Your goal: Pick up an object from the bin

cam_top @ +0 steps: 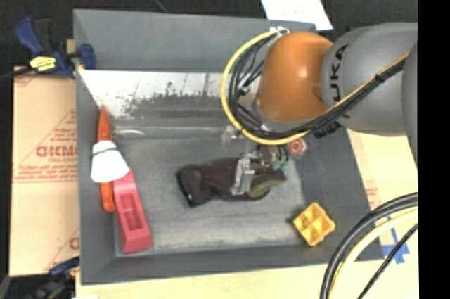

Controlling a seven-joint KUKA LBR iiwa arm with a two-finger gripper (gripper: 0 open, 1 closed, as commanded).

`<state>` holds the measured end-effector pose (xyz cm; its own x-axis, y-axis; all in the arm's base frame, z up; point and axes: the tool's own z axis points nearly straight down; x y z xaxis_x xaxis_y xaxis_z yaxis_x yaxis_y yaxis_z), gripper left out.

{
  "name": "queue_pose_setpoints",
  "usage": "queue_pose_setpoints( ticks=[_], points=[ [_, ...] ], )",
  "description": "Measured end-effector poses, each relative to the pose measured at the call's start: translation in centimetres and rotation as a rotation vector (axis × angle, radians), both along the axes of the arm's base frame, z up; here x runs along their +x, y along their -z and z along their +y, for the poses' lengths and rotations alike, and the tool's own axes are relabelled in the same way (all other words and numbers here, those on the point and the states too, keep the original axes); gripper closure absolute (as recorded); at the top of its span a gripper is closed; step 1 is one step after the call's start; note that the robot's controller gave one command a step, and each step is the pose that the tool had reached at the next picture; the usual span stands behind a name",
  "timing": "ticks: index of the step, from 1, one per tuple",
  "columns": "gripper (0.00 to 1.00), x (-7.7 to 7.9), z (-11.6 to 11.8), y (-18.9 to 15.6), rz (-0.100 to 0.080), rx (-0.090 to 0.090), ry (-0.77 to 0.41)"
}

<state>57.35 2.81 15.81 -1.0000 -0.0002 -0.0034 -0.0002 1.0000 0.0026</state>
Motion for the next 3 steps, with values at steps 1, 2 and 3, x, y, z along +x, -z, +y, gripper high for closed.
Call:
queue_pose_setpoints(
  ticks=[1,2,3],
  points=[
    [0.00,0.0,0.0,0.0,0.000,0.000,0.000],
    [0.00,-1.3,-0.8,7.5,-0.001,-0.001,-0.300],
    [0.00,-1.1,-1.0,6.7,0.005,0.001,-0.255]
  ],
)
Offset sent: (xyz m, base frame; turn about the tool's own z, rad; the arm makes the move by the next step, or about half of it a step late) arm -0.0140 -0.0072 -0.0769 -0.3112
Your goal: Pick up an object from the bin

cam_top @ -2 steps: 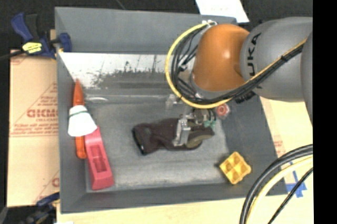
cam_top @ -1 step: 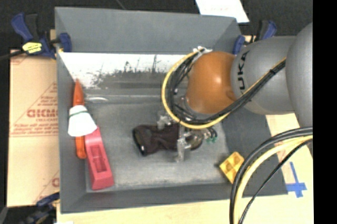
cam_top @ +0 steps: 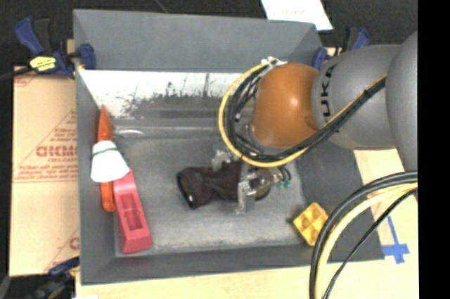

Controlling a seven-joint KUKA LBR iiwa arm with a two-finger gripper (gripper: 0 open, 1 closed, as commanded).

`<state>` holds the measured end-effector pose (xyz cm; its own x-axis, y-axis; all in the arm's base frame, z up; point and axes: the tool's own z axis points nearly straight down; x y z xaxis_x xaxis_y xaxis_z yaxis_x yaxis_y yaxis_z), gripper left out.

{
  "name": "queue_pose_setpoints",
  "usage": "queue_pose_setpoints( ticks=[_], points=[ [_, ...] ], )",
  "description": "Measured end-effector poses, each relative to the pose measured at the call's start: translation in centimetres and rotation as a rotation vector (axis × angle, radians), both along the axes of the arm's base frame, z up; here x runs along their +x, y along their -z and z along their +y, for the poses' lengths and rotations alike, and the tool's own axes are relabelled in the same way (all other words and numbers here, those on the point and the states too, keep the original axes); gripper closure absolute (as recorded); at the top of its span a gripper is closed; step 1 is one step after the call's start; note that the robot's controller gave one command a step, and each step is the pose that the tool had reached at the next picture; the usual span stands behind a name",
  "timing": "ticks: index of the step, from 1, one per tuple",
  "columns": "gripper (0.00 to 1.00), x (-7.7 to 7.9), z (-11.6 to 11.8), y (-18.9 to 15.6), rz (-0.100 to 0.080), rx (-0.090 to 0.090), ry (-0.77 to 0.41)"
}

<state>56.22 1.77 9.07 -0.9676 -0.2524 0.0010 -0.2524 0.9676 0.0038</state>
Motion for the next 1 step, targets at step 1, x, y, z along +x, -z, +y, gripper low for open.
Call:
queue_pose_setpoints(
  ticks=[1],
  points=[
    [0.00,-2.25,-2.26,1.37,-0.005,-0.001,0.169]
  ],
)
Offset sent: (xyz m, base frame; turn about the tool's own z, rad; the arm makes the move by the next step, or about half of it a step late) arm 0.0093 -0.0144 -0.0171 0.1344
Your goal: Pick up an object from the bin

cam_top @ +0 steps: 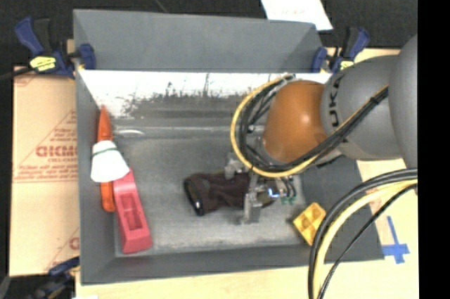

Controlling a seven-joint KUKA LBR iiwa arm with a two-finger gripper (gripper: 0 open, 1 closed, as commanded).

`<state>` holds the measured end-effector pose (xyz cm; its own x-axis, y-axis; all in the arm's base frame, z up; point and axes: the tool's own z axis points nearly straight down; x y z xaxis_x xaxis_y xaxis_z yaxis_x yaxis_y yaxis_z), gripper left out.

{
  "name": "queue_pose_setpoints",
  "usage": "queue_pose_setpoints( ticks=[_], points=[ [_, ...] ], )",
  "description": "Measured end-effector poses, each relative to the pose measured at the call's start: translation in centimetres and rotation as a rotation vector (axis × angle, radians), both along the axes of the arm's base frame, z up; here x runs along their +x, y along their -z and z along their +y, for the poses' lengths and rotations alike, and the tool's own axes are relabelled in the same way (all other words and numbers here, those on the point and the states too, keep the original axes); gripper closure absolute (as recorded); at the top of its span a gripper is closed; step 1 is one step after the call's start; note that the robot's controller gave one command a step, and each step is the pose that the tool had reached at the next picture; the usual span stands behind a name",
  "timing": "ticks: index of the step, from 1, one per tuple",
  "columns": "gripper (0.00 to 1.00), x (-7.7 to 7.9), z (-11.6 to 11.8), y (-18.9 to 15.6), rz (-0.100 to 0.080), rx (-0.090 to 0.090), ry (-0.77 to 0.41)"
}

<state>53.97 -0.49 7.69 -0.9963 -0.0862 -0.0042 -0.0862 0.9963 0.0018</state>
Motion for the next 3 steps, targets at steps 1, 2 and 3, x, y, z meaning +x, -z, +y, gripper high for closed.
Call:
queue_pose_setpoints(
  ticks=[1,2,3],
  points=[
    [0.00,3.4,0.7,0.2,-0.012,0.000,-0.032],
    [0.00,2.4,2.1,-0.1,-0.001,0.001,-0.022],
    [0.00,3.5,6.1,0.5,-0.017,0.003,-0.009]
  ],
)
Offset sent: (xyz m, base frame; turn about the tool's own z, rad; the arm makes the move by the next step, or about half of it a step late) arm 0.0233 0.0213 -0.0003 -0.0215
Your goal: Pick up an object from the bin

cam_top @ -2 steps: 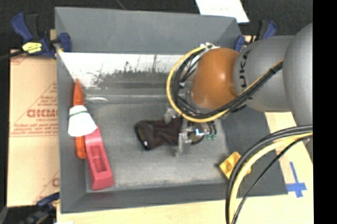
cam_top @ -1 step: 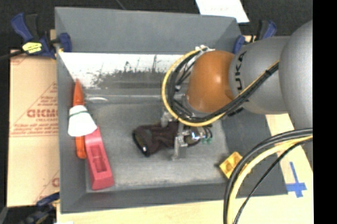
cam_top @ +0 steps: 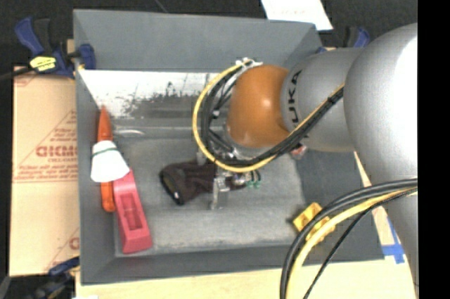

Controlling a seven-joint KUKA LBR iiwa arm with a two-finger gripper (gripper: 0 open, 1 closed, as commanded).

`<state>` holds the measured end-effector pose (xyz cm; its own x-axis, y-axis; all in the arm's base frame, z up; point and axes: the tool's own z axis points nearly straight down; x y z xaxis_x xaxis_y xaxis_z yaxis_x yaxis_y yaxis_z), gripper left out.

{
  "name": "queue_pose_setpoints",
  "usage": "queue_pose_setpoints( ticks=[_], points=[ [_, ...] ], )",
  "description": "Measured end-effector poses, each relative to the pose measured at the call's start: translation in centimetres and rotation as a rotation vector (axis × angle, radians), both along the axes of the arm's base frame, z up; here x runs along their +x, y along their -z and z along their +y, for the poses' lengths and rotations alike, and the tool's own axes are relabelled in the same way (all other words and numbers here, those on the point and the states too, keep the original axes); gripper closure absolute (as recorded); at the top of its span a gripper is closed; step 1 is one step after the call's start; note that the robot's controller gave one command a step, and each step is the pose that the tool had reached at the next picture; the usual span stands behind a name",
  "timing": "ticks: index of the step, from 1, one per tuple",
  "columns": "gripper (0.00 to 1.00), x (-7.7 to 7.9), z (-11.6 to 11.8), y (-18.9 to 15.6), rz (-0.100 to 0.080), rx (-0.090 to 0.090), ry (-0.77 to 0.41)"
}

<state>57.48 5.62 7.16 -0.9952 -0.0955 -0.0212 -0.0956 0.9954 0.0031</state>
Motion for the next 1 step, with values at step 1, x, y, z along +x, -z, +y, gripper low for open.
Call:
queue_pose_setpoints(
  ticks=[1],
  points=[
    [0.00,0.18,-2.80,-0.55,0.007,-0.003,0.012]
  ],
)
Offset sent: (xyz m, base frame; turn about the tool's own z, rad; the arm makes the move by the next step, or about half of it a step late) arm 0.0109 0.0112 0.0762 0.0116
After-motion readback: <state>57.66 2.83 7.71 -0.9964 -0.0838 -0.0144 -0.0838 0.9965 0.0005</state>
